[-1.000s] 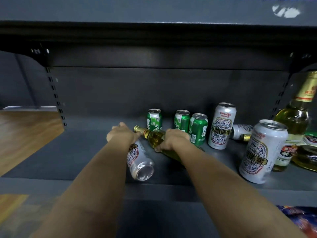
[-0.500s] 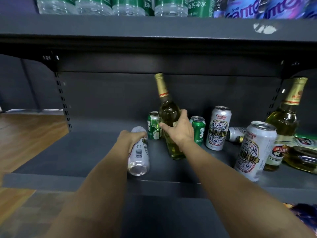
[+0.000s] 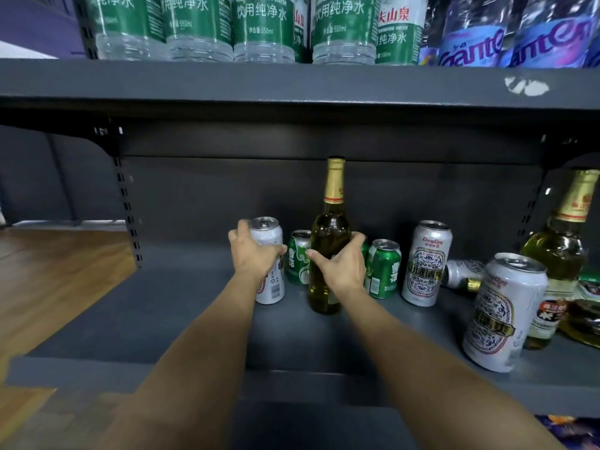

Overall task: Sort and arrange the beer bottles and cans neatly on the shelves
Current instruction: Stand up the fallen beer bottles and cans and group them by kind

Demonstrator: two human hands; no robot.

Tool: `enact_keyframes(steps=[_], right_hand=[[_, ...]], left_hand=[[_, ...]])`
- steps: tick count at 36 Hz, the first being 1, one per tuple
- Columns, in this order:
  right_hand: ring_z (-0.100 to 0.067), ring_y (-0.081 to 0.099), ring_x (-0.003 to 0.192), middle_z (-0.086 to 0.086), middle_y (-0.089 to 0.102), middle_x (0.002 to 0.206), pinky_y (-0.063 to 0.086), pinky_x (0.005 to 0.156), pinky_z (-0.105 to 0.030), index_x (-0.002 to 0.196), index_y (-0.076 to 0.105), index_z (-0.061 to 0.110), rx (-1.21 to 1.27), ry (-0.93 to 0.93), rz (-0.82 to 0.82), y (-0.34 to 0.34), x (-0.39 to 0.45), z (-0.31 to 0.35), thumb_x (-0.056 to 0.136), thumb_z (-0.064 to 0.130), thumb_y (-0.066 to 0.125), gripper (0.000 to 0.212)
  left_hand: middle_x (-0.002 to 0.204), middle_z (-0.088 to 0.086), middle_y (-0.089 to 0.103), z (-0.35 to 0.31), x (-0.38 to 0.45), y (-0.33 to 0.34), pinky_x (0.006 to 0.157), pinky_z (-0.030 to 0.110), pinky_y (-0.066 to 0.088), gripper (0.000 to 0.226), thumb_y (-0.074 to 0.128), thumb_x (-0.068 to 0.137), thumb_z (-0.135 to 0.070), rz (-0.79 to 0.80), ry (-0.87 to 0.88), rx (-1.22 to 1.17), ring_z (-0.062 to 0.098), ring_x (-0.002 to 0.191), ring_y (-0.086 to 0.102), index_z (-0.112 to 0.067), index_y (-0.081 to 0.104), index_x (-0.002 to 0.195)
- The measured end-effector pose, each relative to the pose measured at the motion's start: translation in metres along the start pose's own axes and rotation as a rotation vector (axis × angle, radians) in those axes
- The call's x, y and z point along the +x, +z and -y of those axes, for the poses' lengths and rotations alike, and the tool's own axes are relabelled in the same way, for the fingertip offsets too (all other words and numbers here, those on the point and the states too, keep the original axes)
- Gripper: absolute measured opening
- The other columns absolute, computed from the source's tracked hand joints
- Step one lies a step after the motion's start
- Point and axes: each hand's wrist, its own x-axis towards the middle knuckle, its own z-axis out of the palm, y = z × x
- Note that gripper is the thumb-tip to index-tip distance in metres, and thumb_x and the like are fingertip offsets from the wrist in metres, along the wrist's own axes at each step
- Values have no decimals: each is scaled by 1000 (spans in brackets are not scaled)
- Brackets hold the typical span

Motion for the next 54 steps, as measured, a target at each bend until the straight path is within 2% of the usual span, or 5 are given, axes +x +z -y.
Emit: enact_keyframes(steps=[20, 29, 39, 47, 54], right_hand=[[-26, 46, 127, -4, 45, 139, 44, 95, -43, 143, 26, 17, -172, -45, -45, 0, -9, -6, 77, 48, 74, 87], [-31, 55, 97, -9, 59, 104, 40, 81, -41, 118, 55, 9, -378, -456, -358, -71, -35, -16, 86, 32, 53, 39], [-32, 56, 76, -9, 60, 86, 27, 68, -36, 94, 60, 8, -417, -661, -551, -205, -52, -41, 85, 30, 43, 29], [-30, 51, 103, -10, 58, 111, 36, 86, -41, 118, 54, 9, -309, -167, -732, -290, -40, -78, 91, 21, 53, 30], [-29, 44, 130, -11, 45, 143, 43, 95, -41, 147, 26, 11, -265, 64, -348, -310, -24, -116, 90, 39, 64, 74]], left_hand=[[135, 14, 39, 5, 3, 9, 86, 39, 43, 79, 82, 76, -27, 26, 23, 140, 34, 120, 48, -8, 35, 136], [117, 13, 53, -47, -62, 37, 90, 44, 39, 54, 64, 83, -41, -399, 290, 179, 32, 112, 48, -8, 49, 123], [114, 11, 53, -95, -179, 127, 83, 44, 44, 32, 60, 86, -22, -38, 406, 130, 31, 108, 53, -12, 51, 115], [130, -2, 55, -101, -231, 172, 100, 46, 45, 89, 72, 65, -66, 540, 226, 104, 21, 117, 56, -33, 31, 136], [137, 1, 52, -104, -241, 210, 101, 42, 44, 98, 85, 64, -46, 450, 175, 39, 25, 124, 50, -23, 30, 142]])
